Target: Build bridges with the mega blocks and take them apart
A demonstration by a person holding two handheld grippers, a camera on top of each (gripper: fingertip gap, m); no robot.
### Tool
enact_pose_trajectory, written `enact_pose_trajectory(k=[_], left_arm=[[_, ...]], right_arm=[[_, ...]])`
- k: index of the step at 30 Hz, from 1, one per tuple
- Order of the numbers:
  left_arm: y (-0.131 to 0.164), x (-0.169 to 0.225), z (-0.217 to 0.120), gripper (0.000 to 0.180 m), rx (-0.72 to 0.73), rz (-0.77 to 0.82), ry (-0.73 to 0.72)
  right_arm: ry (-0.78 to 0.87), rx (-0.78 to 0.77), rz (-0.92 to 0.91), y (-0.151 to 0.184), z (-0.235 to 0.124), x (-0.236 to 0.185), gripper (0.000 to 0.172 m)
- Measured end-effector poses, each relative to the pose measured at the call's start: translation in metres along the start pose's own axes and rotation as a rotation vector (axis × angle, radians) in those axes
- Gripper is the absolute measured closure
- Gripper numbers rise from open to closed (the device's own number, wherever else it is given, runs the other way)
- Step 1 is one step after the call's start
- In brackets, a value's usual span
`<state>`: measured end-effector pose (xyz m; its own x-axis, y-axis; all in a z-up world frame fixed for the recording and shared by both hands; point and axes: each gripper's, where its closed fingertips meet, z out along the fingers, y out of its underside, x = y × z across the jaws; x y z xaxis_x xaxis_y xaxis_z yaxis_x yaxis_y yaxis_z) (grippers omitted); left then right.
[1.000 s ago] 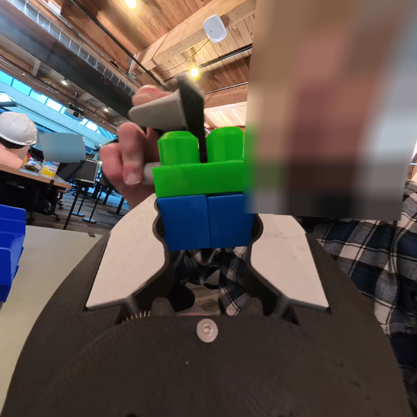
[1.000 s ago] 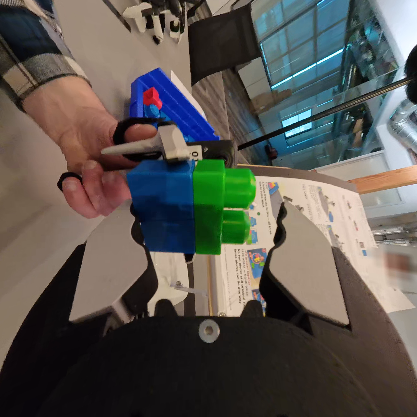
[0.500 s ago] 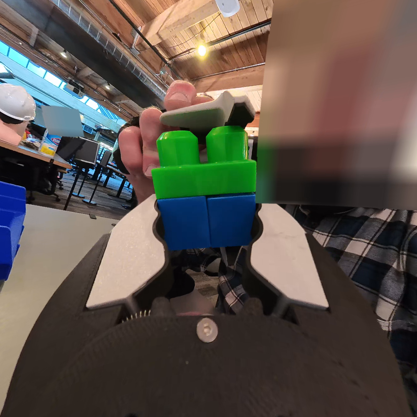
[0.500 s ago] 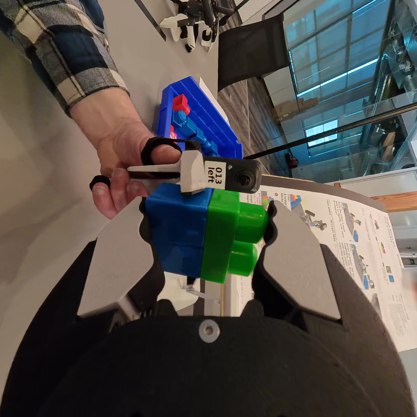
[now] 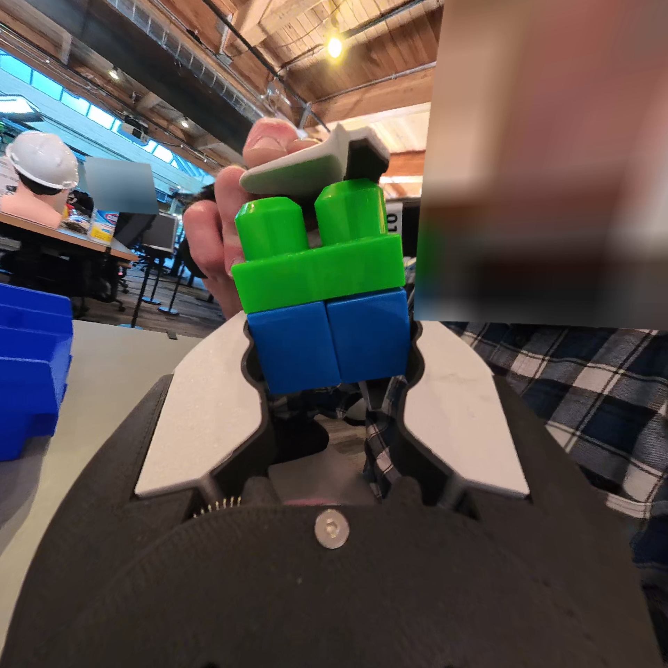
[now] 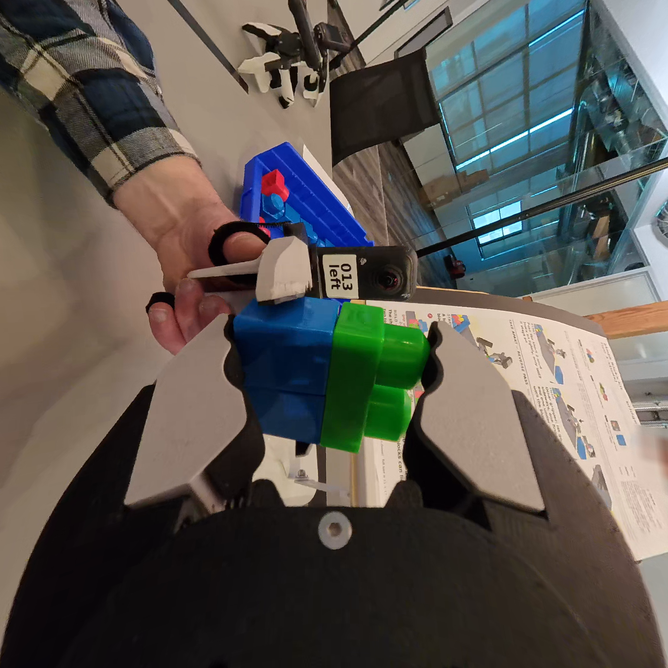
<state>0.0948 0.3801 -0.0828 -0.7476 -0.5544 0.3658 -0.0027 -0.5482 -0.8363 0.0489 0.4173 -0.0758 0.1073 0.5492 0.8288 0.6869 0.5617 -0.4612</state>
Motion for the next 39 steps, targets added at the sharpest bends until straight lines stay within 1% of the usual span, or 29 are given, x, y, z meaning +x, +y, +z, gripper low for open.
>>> enact_pose_trajectory(k=[1,3,4,5,7,9,10,11,12,13,15,21,27,29,30,31,34,38,39], left_arm=[[0.001,0.0,0.0,0.101,-0.015,0.017,-0.011],[-0.004,-0.004,-0.002,0.103,0.005,0.04,-0.057],[-0.006,-0.008,-0.004,0.102,0.013,0.041,-0.084],[-0.008,-0.012,-0.005,0.103,0.022,0.041,-0.11],[-0.005,-0.014,-0.005,0.103,-0.002,0.043,-0.12],[-0.002,-0.011,-0.002,0.103,-0.028,0.048,-0.106],[0.002,-0.01,0.0,0.103,-0.06,0.045,-0.106],[0.007,-0.012,0.002,0.103,-0.103,0.046,-0.122],[0.011,-0.013,0.004,0.103,-0.124,0.044,-0.125],[0.01,-0.011,0.005,0.103,-0.116,0.034,-0.107],[0.013,-0.014,0.004,0.103,-0.124,0.027,-0.118],[0.019,-0.01,0.005,0.104,-0.144,0.016,-0.077],[0.017,-0.007,0.005,0.104,-0.097,0.0,-0.041],[0.01,-0.008,0.002,0.104,-0.036,-0.024,-0.028],[0.005,-0.007,0.0,0.104,-0.003,-0.025,-0.017],[0.003,-0.004,-0.001,0.104,0.014,-0.014,0.003],[-0.009,0.01,-0.007,0.104,0.089,-0.001,0.083],[-0.007,0.013,-0.004,0.104,0.092,-0.014,0.111],[-0.005,0.014,-0.003,0.104,0.086,-0.018,0.119]], right_arm=[[0.012,0.004,-0.007,0.0,0.0,0.001,0.072],[0.035,0.011,-0.007,0.004,0.002,0.006,0.071],[0.046,-0.014,-0.015,0.009,0.003,0.007,0.071],[0.063,-0.026,-0.038,0.011,0.003,0.008,0.065],[0.031,-0.007,-0.019,0.007,0.003,0.003,0.052],[0.002,-0.018,-0.011,0.01,0.004,-0.001,0.046],[-0.016,-0.017,-0.016,0.01,0.004,-0.004,0.048],[-0.03,-0.003,-0.033,0.006,0.003,-0.008,0.055],[-0.035,0.002,-0.05,0.003,0.002,-0.01,0.058],[-0.044,-0.015,-0.046,0.004,0.002,-0.011,0.058],[-0.059,-0.055,-0.049,0.009,0.003,-0.013,0.06],[-0.083,-0.08,-0.061,0.007,0.003,-0.018,0.061],[-0.089,-0.076,-0.036,0.005,0.005,-0.018,0.062],[-0.044,-0.077,-0.014,0.006,0.007,-0.011,0.061],[-0.007,-0.054,-0.011,0.002,0.006,-0.007,0.061],[0.004,-0.034,0.008,0.0,0.003,-0.003,0.055],[0.03,-0.082,0.04,0.017,0.0,0.007,0.053],[0.002,-0.079,0.017,0.02,0.006,-0.001,0.064],[-0.003,-0.077,0.008,0.019,0.006,-0.002,0.065]])
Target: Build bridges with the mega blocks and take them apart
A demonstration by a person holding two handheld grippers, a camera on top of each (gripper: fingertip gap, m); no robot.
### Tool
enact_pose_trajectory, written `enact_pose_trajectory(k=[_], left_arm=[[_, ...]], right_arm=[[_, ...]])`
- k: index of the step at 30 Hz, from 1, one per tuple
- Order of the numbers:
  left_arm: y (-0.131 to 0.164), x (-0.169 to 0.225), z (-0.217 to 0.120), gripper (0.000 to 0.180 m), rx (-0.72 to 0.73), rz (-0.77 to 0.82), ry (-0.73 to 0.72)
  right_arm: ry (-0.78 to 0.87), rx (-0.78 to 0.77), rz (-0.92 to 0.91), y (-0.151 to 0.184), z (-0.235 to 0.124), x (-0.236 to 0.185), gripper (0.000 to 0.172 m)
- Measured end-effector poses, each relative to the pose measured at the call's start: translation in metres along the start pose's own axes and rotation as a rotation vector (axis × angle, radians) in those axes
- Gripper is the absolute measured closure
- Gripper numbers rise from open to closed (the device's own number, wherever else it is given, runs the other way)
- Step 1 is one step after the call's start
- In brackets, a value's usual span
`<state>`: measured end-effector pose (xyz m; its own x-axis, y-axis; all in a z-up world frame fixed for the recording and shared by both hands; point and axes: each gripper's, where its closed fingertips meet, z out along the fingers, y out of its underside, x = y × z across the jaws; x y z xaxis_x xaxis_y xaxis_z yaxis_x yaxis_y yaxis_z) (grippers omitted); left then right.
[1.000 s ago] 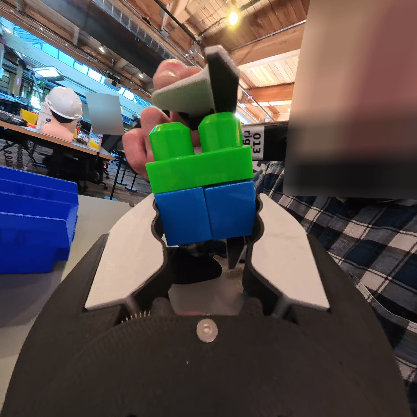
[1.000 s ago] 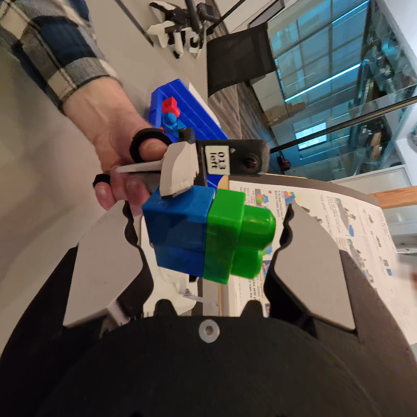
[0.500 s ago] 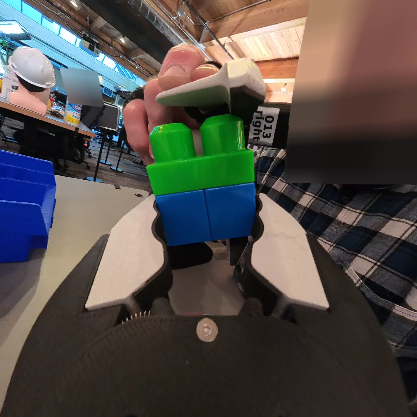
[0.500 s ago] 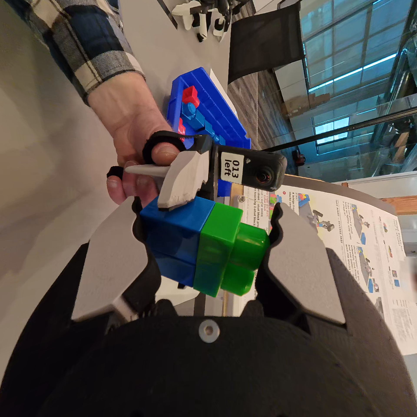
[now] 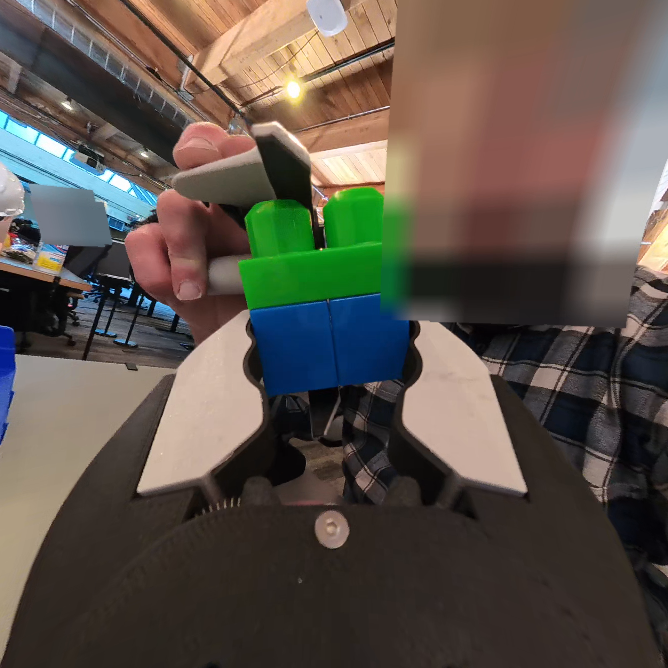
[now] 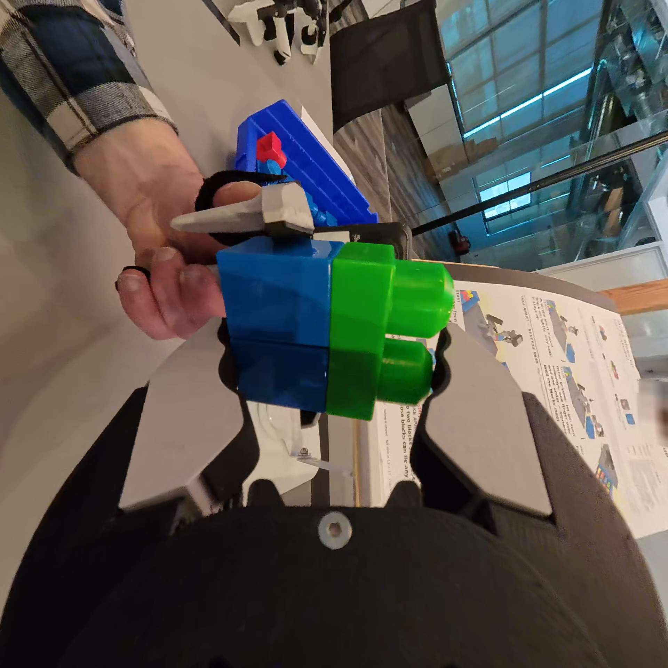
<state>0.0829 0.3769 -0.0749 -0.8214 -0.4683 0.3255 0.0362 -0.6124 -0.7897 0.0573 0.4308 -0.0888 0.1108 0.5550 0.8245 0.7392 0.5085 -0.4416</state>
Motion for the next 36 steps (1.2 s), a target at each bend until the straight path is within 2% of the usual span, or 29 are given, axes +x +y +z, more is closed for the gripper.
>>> enact_pose_trajectory(k=[11,15,19,21,26,29,32,34,36], left_arm=[[0.002,0.003,-0.001,0.104,0.021,-0.003,0.03],[-0.002,0.002,-0.004,0.104,0.055,-0.014,0.037],[-0.002,0.009,-0.005,0.104,0.053,-0.022,0.088],[-0.004,0.011,-0.005,0.105,0.051,-0.026,0.097],[0.016,0.016,-0.001,0.105,-0.115,-0.049,0.128],[0.021,0.024,-0.002,0.105,-0.144,-0.065,0.181],[0.04,0.021,-0.001,0.105,-0.265,-0.071,0.161],[0.053,0.021,-0.003,0.105,-0.358,-0.067,0.151],[0.06,0.018,-0.004,0.105,-0.424,-0.051,0.113]], right_arm=[[-0.008,-0.057,-0.042,0.002,-0.002,-0.003,0.069],[-0.004,-0.042,-0.001,0.003,0.002,0.0,0.067],[-0.048,0.066,0.133,-0.006,-0.008,0.004,0.064],[-0.1,0.141,0.185,-0.01,-0.018,0.005,0.077],[-0.294,0.226,0.279,-0.017,-0.028,-0.014,0.084],[-0.387,0.278,0.343,-0.017,-0.039,-0.018,0.085],[-0.524,0.384,0.456,-0.027,-0.054,-0.021,0.098],[-0.598,0.366,0.472,-0.025,-0.055,-0.031,0.108],[-0.651,0.347,0.463,-0.025,-0.052,-0.042,0.11]])
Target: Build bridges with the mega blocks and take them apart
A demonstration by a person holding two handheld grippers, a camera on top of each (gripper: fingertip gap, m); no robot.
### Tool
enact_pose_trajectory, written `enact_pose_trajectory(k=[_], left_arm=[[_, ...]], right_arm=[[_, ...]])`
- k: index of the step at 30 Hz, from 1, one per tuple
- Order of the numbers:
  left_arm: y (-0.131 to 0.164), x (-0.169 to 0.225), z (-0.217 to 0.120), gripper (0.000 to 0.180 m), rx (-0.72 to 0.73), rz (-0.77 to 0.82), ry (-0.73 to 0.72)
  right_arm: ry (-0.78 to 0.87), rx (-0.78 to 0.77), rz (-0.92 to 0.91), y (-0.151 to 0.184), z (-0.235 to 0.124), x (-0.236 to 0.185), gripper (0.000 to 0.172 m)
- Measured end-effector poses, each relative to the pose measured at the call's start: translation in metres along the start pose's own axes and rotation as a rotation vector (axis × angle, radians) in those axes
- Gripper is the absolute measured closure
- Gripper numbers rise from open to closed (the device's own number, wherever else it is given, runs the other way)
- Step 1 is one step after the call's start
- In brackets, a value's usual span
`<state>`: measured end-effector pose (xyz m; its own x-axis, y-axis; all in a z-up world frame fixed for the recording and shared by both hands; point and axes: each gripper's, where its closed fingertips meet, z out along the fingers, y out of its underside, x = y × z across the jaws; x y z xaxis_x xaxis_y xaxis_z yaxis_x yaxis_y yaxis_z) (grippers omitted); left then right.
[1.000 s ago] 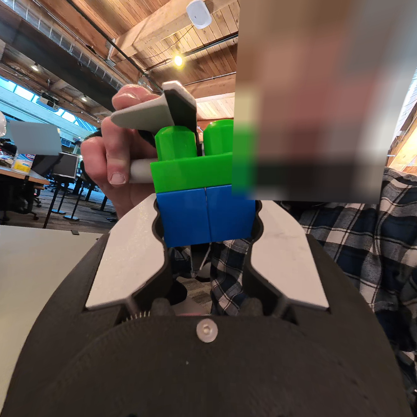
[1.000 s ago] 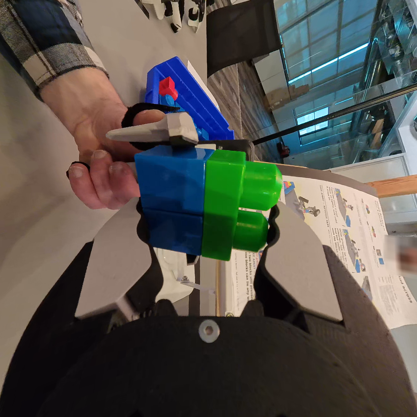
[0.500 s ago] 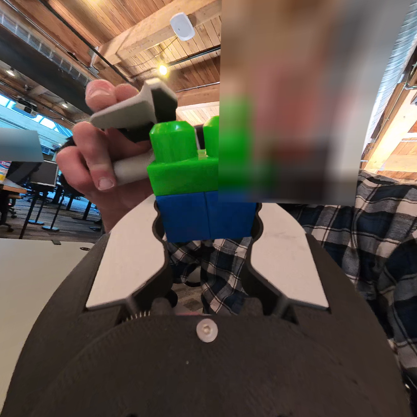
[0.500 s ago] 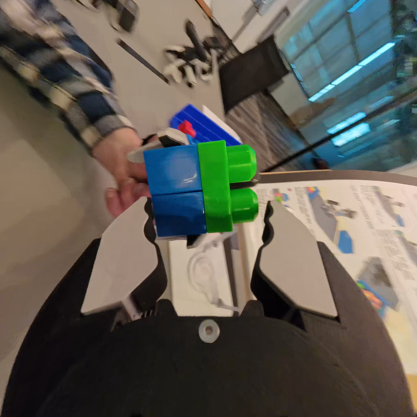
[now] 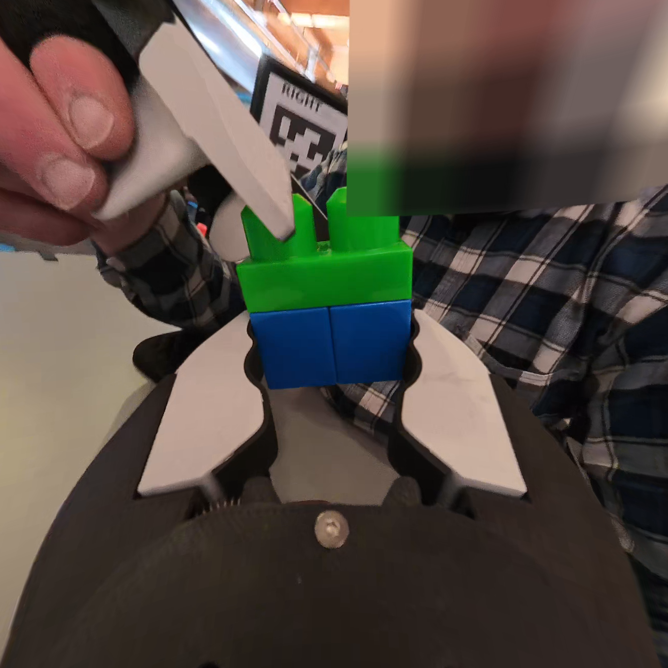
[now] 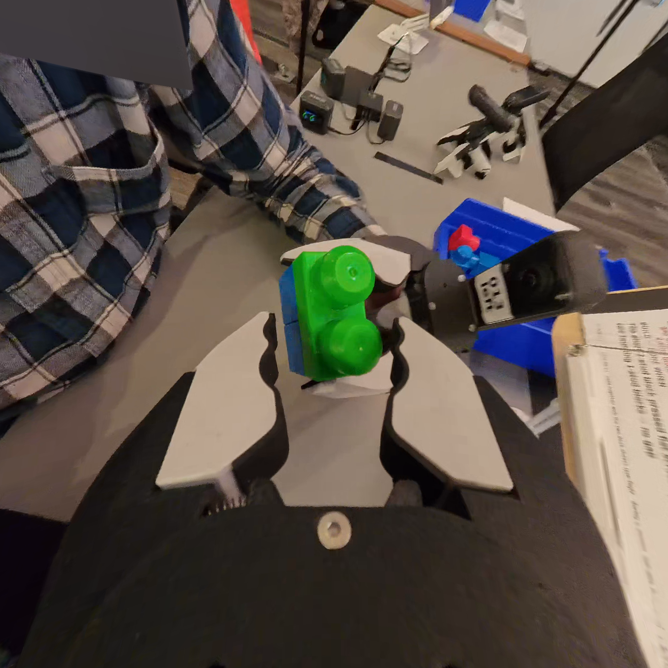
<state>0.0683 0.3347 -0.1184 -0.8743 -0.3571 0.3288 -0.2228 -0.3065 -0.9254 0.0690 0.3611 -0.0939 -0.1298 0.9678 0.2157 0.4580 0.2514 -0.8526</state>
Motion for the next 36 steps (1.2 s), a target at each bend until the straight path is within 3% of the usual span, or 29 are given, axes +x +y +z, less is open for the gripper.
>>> enact_pose_trajectory(k=[2,4,8,12,17,22,26,31,34,36], left_arm=[[0.005,0.0,0.0,0.105,-0.055,0.0,-0.018],[0.011,-0.002,-0.001,0.105,-0.111,-0.006,-0.044],[0.022,0.002,0.003,0.105,-0.173,-0.018,-0.024],[-0.005,-0.007,-0.009,0.105,-0.013,-0.025,-0.073],[-0.045,-0.02,-0.043,0.106,0.182,0.145,-0.297],[-0.071,-0.025,-0.069,0.114,0.223,0.342,-0.563],[-0.075,-0.042,-0.074,0.117,0.19,0.388,-0.764],[-0.079,-0.045,-0.071,0.139,0.191,0.43,-0.845],[-0.082,-0.043,-0.074,0.14,0.24,0.386,-0.828],[-0.085,-0.043,-0.076,0.142,0.294,0.341,-0.811]], right_arm=[[-0.056,-0.046,-0.005,0.008,0.01,-0.008,0.116],[-0.089,-0.081,-0.034,0.014,0.018,-0.014,0.133],[-0.146,-0.09,-0.069,0.016,0.022,-0.022,0.135],[-0.069,-0.011,0.01,0.01,0.008,0.0,0.135],[0.017,0.167,0.281,0.007,-0.017,0.042,0.135],[0.05,0.374,0.512,0.008,-0.039,0.075,0.135],[0.035,0.462,0.585,0.008,-0.041,0.083,0.135],[0.038,0.498,0.612,0.005,-0.034,0.087,0.135],[0.059,0.52,0.624,0.003,-0.035,0.09,0.135],[0.091,0.575,0.641,0.0,-0.042,0.097,0.119]])
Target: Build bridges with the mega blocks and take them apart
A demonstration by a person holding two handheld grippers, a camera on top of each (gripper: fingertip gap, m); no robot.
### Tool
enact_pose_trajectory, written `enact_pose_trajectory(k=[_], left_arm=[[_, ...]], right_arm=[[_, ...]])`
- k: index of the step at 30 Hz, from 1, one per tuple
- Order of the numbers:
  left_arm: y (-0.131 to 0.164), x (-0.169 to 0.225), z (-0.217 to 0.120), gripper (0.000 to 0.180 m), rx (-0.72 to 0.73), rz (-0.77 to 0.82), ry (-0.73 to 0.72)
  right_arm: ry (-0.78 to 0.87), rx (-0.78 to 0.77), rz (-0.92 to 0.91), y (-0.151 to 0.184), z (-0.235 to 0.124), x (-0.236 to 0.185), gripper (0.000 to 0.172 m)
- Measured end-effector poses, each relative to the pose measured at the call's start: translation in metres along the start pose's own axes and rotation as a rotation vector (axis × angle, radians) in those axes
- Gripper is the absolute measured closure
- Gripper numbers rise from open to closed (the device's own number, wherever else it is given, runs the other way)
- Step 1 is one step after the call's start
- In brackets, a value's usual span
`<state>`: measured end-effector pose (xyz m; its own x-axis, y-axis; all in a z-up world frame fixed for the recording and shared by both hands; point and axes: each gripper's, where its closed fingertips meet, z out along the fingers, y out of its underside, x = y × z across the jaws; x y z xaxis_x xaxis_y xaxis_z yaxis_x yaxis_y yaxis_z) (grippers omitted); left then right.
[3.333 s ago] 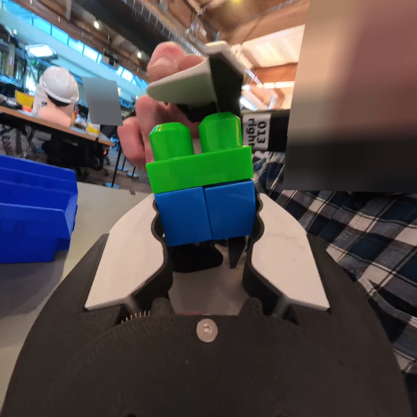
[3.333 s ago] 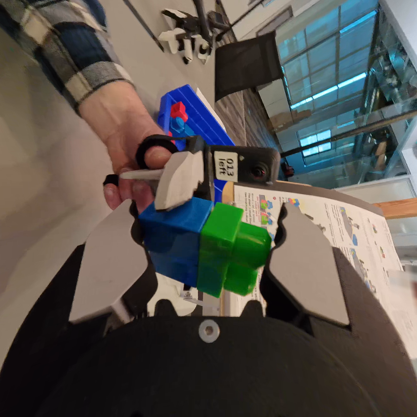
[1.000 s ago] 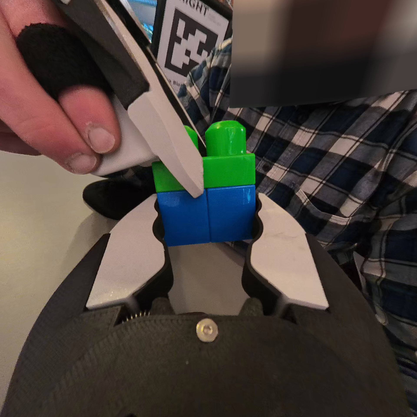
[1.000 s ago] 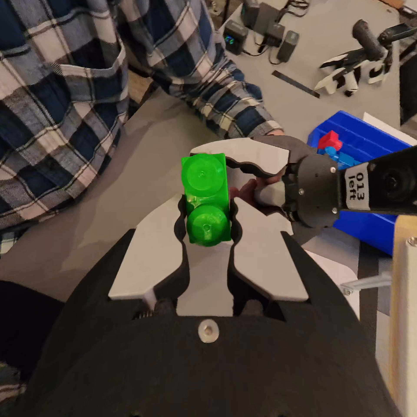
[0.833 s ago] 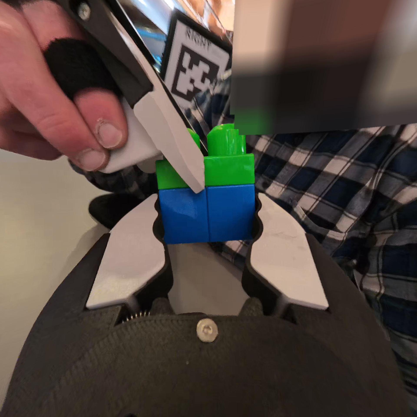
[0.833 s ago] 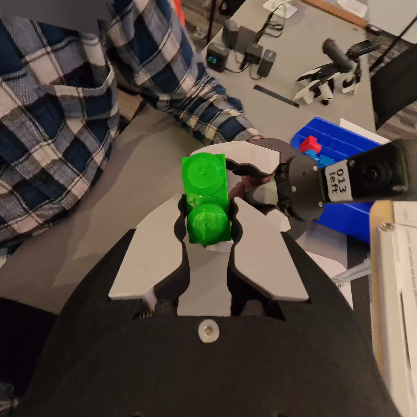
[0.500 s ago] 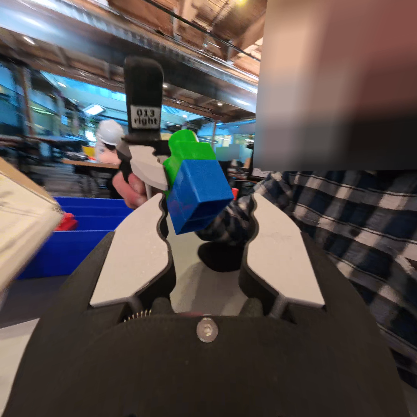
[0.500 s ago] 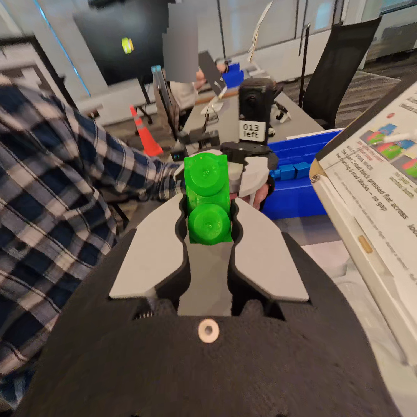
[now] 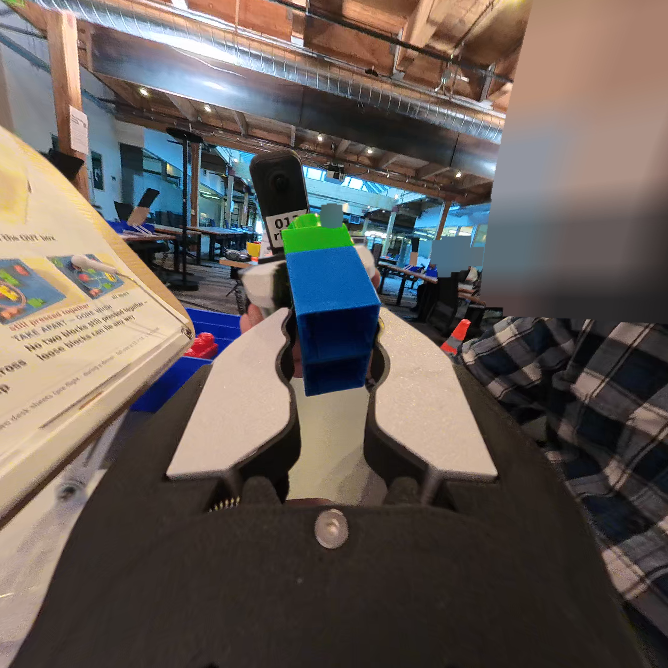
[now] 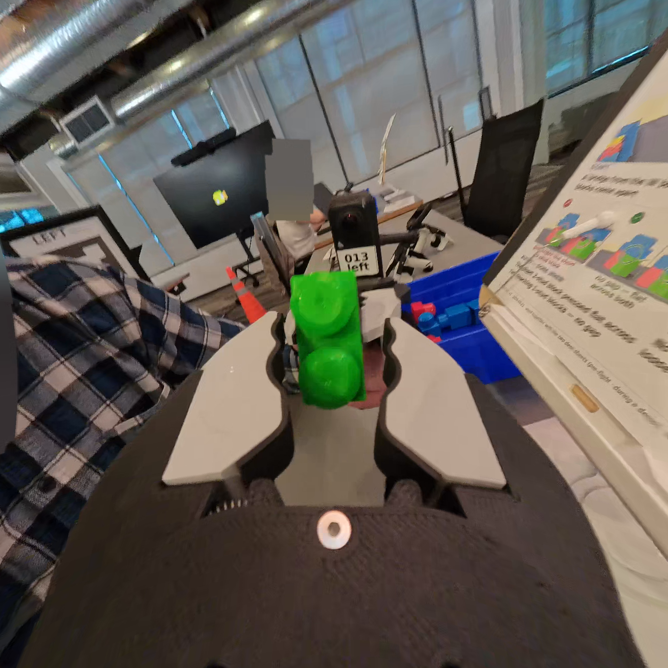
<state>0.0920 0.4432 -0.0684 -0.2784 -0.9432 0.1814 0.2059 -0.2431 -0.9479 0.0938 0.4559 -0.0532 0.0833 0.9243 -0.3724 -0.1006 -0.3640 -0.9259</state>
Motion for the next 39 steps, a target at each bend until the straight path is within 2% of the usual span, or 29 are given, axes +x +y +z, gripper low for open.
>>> enact_pose_trajectory(k=[5,7,10,12,15,22,25,28,30,34,36,39], left_arm=[[-0.001,-0.006,0.0,0.143,0.04,-0.144,0.007],[-0.002,-0.006,0.0,0.143,0.059,-0.172,0.013],[-0.003,-0.008,0.0,0.144,0.067,-0.185,-0.007],[-0.002,-0.008,0.001,0.143,0.061,-0.191,-0.007],[-0.003,-0.007,0.0,0.144,0.064,-0.19,-0.007],[-0.005,-0.006,0.0,0.139,0.042,-0.098,-0.016],[0.002,-0.008,0.0,0.13,-0.067,-0.013,-0.041],[0.017,-0.005,0.004,0.134,-0.218,0.07,-0.046],[0.029,-0.003,0.005,0.145,-0.292,0.103,-0.044],[0.031,-0.007,0.004,0.145,-0.296,0.131,-0.07],[0.032,-0.011,0.003,0.145,-0.322,0.195,-0.116],[0.032,-0.012,0.004,0.145,-0.364,0.317,-0.174]], right_arm=[[0.036,0.009,0.034,-0.006,-0.018,0.01,0.124],[0.022,-0.033,0.041,-0.001,-0.017,0.007,0.127],[0.01,-0.065,0.041,0.005,-0.014,0.005,0.129],[0.007,-0.087,0.028,0.008,-0.012,0.005,0.139],[0.015,-0.098,0.011,0.009,-0.011,0.004,0.139],[0.056,-0.183,-0.073,0.015,-0.015,0.002,0.139],[0.124,-0.301,-0.123,0.025,-0.023,0.006,0.139],[0.138,-0.41,-0.14,0.037,-0.028,0.001,0.139],[0.134,-0.442,-0.153,0.04,-0.029,-0.002,0.139],[0.185,-0.441,-0.199,0.038,-0.029,0.003,0.138],[0.273,-0.498,-0.255,0.041,-0.034,0.01,0.123],[0.297,-0.555,-0.302,0.043,-0.038,0.005,0.125]])
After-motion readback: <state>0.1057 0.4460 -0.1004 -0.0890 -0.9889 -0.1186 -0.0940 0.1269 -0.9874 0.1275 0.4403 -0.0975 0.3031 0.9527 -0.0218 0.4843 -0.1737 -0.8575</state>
